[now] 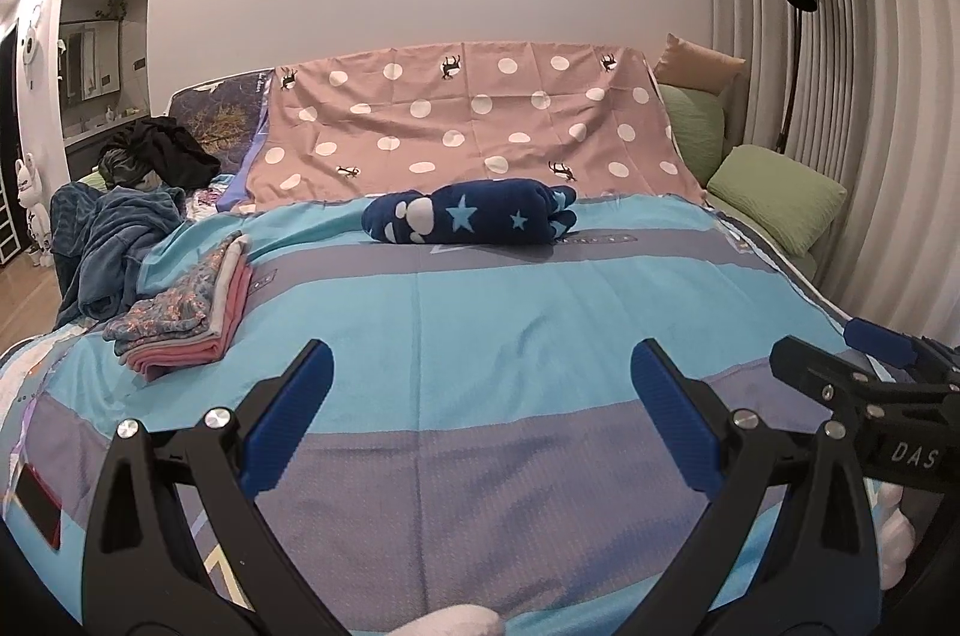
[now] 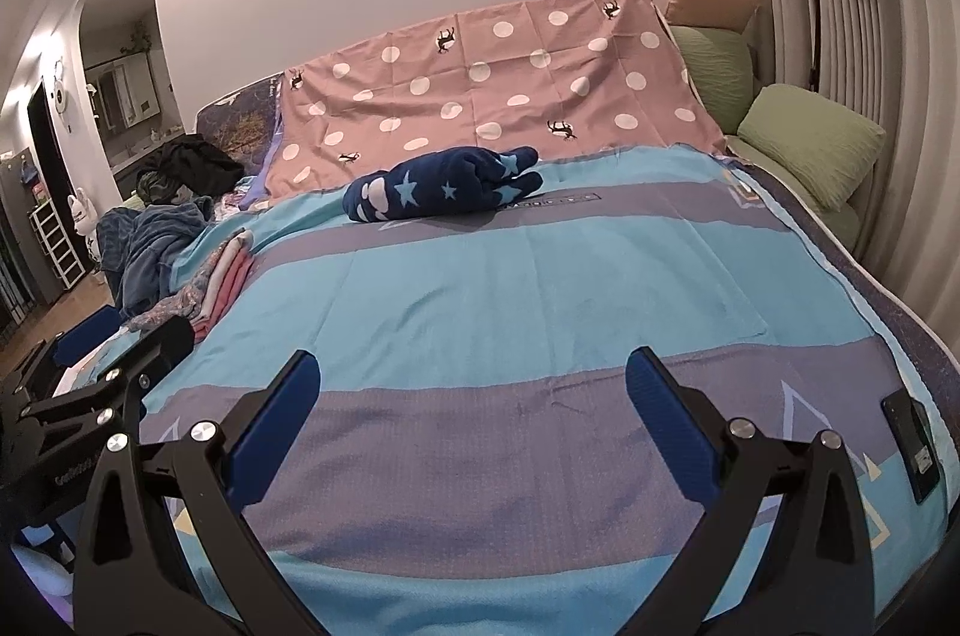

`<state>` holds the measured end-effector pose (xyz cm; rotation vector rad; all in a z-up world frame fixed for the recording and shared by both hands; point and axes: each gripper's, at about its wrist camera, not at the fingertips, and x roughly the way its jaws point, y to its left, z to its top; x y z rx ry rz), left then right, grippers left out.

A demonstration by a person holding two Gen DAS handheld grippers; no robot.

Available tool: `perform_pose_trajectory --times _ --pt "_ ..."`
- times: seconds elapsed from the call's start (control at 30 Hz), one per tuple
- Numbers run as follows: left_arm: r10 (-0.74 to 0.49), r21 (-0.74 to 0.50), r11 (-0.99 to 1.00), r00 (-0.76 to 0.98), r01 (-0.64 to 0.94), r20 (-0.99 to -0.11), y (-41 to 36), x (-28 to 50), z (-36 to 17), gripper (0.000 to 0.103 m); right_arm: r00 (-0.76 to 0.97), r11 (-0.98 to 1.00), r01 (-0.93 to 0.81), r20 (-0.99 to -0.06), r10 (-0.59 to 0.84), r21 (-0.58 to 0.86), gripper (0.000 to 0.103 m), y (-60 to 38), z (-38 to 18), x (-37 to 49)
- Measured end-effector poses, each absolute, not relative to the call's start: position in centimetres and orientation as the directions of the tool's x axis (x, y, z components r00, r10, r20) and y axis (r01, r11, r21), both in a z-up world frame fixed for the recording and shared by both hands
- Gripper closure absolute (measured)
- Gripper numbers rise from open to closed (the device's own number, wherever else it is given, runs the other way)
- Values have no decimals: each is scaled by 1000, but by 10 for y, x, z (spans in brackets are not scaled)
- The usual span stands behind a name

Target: Fold small clothes

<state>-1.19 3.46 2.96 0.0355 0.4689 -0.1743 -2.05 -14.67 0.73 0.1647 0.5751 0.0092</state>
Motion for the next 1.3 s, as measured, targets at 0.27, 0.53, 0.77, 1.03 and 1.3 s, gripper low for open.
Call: perform_pose_trajectory --times 0.27,0.53,0.77,1.03,1.3 --pt "-129 40 986 881 165 -455 31 -10 27 2 835 986 42 -548 52 159 1 -146 4 -18" --pt "-122 22 988 872 151 -474 38 -4 23 2 832 987 41 -552 51 153 1 -143 4 -15" --pt "-128 25 987 859 161 -495 39 0 17 2 830 988 52 -557 38 145 1 -140 3 -12" --pt "-131 23 986 852 165 -507 39 2 12 2 832 990 58 -554 22 127 1 -136 2 -13" --pt "-124 24 987 844 159 -523 43 6 5 2 827 990 57 -562 25 128 1 -138 -1 -13"
